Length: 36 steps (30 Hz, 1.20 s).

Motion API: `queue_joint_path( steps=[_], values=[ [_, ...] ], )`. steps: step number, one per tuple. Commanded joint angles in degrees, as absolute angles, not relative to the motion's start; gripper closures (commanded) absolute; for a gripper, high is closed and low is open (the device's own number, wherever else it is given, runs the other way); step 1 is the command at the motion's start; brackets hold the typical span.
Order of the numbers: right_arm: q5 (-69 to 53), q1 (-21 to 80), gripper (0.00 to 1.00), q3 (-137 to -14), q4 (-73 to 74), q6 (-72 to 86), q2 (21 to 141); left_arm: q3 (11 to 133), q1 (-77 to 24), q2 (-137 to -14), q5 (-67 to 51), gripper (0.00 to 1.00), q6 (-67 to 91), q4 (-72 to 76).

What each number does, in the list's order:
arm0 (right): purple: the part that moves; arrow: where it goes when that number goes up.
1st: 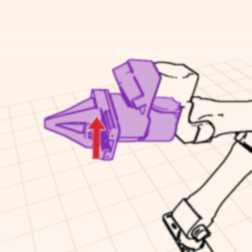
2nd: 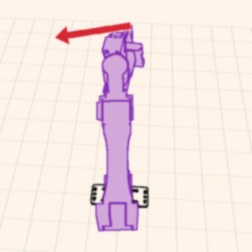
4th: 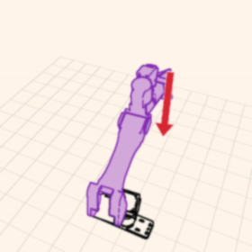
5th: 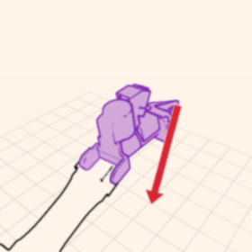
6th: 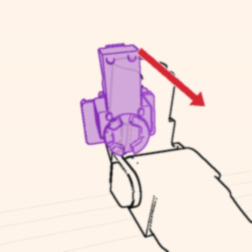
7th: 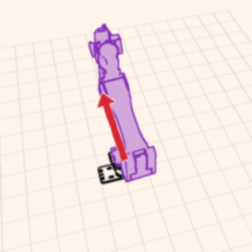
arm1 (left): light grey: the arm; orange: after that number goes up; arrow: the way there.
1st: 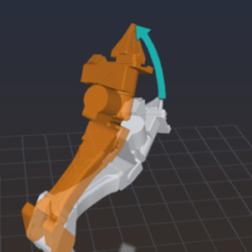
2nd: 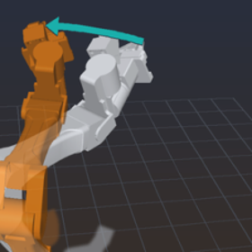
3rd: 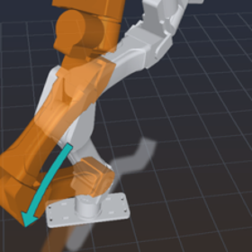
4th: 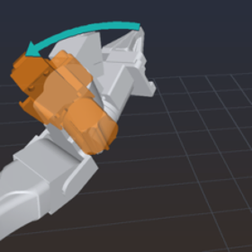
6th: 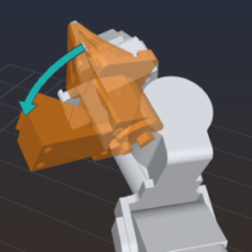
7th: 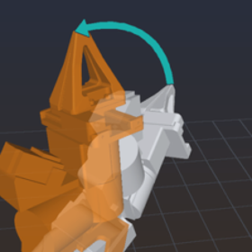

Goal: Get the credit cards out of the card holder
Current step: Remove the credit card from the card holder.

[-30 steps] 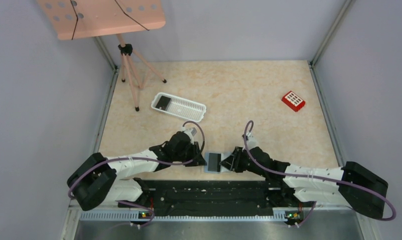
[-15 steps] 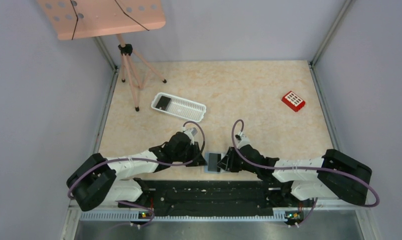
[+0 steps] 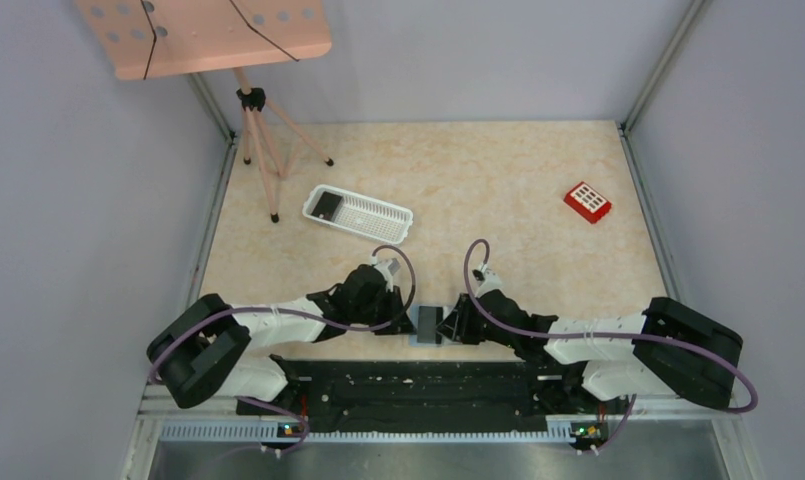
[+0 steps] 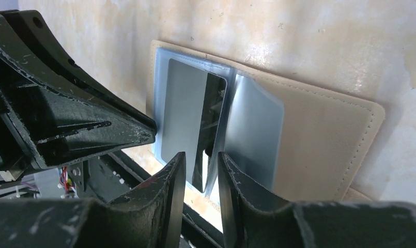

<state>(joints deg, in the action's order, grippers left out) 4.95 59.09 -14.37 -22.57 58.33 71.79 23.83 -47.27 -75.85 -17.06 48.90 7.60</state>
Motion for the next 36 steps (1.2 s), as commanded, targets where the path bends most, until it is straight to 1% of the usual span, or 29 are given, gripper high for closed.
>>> queue_joint_path(
  steps=[1,6,14,15,17,19,20,23,30,36],
  values=[
    [6.6,59.2,0.70,-16.5,-22.4,58.9,71.5,23.6,-47.5,-76.8,-17.5,0.86,48.4,11.3],
    [6.1,59.2,0.68,-16.2,-23.7,59.6,72.5,22.4,-47.5,-76.3,-17.0,0.87,48.9,11.8],
    [3.4,59.1,0.68,-15.5,-29.9,60.5,74.9,21.5,-47.5,-76.6,-17.0,0.87,49.6,12.9],
    [3.1,58.9,0.70,-15.1,-30.9,60.6,75.0,21.5,-47.5,-76.6,-17.1,0.87,49.7,13.2],
    [2.7,58.6,0.78,-14.0,-32.5,60.9,74.8,21.4,-47.5,-76.8,-17.2,0.87,49.9,13.6],
    [2.8,58.0,0.97,-13.0,-32.6,60.9,74.0,21.4,-47.5,-76.9,-16.8,0.87,50.1,13.7],
    [2.9,57.9,1.00,-12.4,-32.9,61.0,73.3,21.6,-47.5,-77.0,-16.6,0.87,50.1,13.4],
    [3.1,57.3,1.00,-11.0,-32.3,60.3,70.3,22.4,-47.5,-78.4,-16.2,0.87,49.4,12.7],
    [4.9,56.9,1.00,-12.0,-19.6,57.2,61.5,23.4,-47.5,-80.3,-16.4,0.87,49.0,12.7],
    [5.2,56.4,1.00,-9.8,-17.6,57.0,56.1,23.6,-47.5,-80.5,-16.1,0.86,48.8,12.1]
  ],
)
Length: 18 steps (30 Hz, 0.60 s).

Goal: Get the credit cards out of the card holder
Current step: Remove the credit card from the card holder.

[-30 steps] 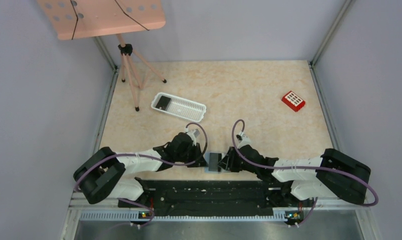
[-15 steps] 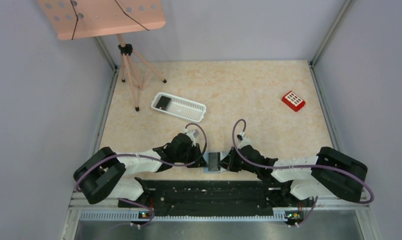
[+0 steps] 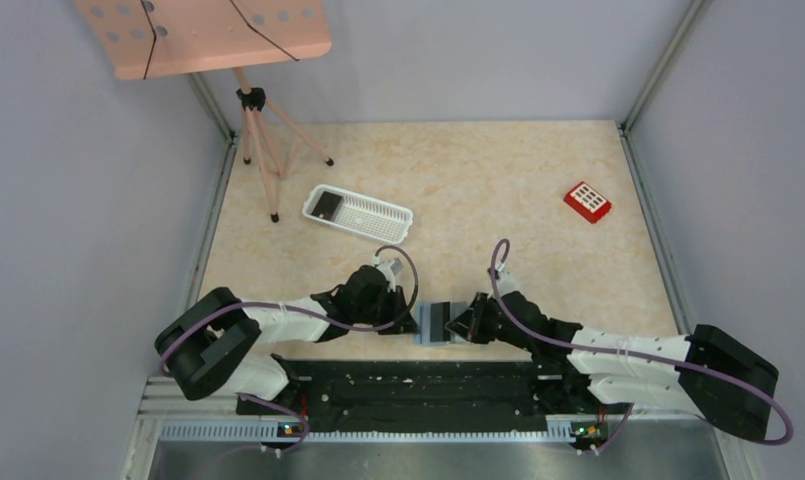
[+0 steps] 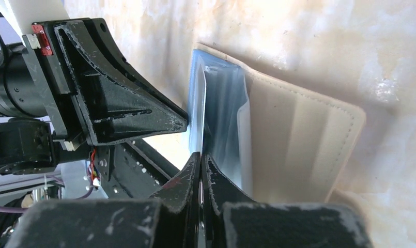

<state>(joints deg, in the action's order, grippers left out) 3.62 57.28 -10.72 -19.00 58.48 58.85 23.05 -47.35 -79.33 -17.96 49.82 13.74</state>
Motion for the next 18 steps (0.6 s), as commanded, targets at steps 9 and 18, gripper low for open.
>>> queue_joint_path(
  steps=[9,18],
  values=[
    [3.1,56.2,1.00,-7.5,-21.6,57.8,55.2,24.1,-47.5,-80.0,-16.2,0.86,49.1,12.1],
    [12.6,55.6,1.00,-13.6,3.0,59.2,42.6,25.1,-47.5,-77.3,-15.5,0.84,48.5,9.6]
  ],
)
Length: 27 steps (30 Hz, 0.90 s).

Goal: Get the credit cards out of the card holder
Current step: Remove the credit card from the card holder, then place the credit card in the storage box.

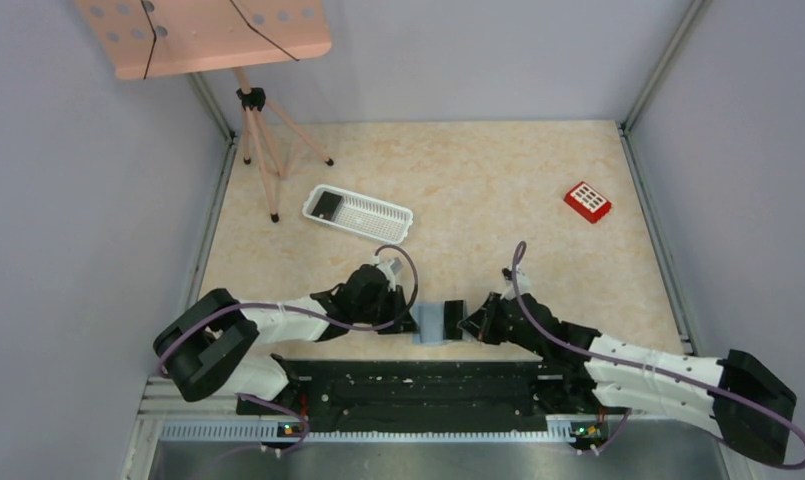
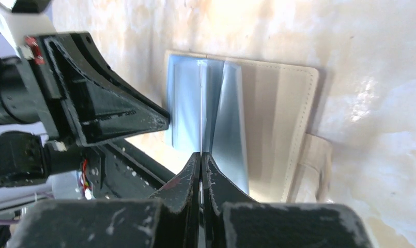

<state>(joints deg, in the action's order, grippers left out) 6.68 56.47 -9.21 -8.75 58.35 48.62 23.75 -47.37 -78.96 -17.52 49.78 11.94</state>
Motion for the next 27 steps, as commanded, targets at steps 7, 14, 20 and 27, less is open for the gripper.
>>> queue_joint_path(
  steps=[7,14,20,27],
  values=[
    [12.5,55.6,1.00,-16.8,8.7,62.1,36.8,30.8,-47.5,-74.4,-11.9,0.64,44.2,1.3],
    [10.9,55.5,1.00,-20.3,9.5,63.6,35.1,40.6,-47.6,-70.6,-8.7,0.31,36.0,-10.3],
    [12.5,55.6,1.00,-23.0,11.3,67.0,33.8,42.2,-47.8,-65.5,-10.8,0.22,23.9,-7.1],
    [14.0,55.6,1.00,-27.0,18.8,77.2,34.2,39.5,-49.9,-56.6,-12.0,0.27,10.3,-1.5]
  ],
)
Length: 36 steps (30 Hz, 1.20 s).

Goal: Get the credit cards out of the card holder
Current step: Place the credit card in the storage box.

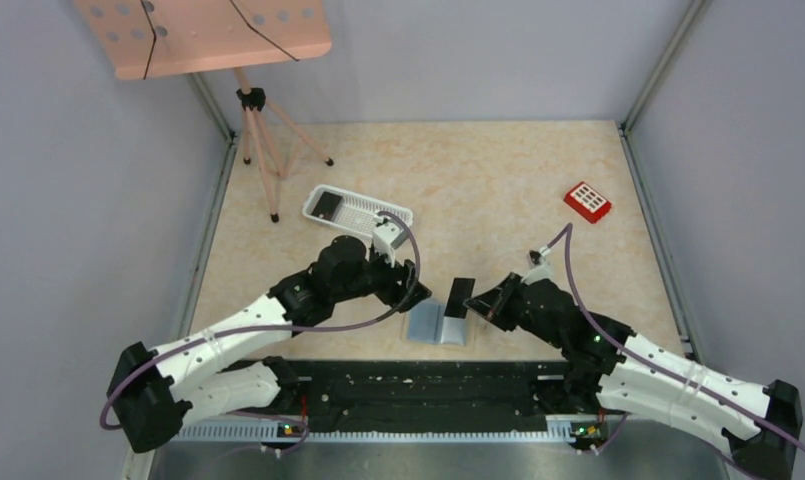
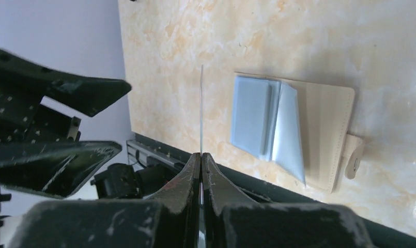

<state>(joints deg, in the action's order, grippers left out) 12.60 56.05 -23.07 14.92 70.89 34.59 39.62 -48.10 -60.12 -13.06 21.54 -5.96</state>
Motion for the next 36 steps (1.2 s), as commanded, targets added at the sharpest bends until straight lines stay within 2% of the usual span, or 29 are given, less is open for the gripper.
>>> queue_joint_path(
  steps=[1,5,14,17,27,33,35,36],
  values=[
    [14.3,55.5,1.00,-27.1,18.8,78.3,34.0,39.6,-50.7,-56.3,-10.3,0.29,7.8,-1.9],
    [16.4,55.5,1.00,-27.9,21.0,84.6,34.0,37.9,-56.2,-54.8,-4.5,0.32,-1.1,-0.5],
    [16.2,55.6,1.00,-29.0,23.2,92.3,34.5,32.3,-70.7,-53.9,11.0,0.32,-19.0,10.2],
    [15.6,55.5,1.00,-29.0,22.7,92.0,34.4,33.0,-73.1,-57.2,15.4,0.33,-22.0,10.6],
    [13.5,55.6,1.00,-28.0,21.2,92.3,34.2,36.2,-77.6,-66.8,19.2,0.37,-24.5,15.6],
    [12.4,55.5,1.00,-26.8,19.1,92.6,34.1,37.9,-77.7,-70.2,19.5,0.46,-22.9,15.7],
    [12.2,55.5,1.00,-26.6,18.7,92.2,34.2,37.6,-77.7,-70.3,18.6,0.56,-22.5,16.2],
    [12.2,55.5,1.00,-26.6,18.7,92.1,34.1,37.7,-77.7,-70.4,18.4,0.67,-22.3,16.1]
  ],
)
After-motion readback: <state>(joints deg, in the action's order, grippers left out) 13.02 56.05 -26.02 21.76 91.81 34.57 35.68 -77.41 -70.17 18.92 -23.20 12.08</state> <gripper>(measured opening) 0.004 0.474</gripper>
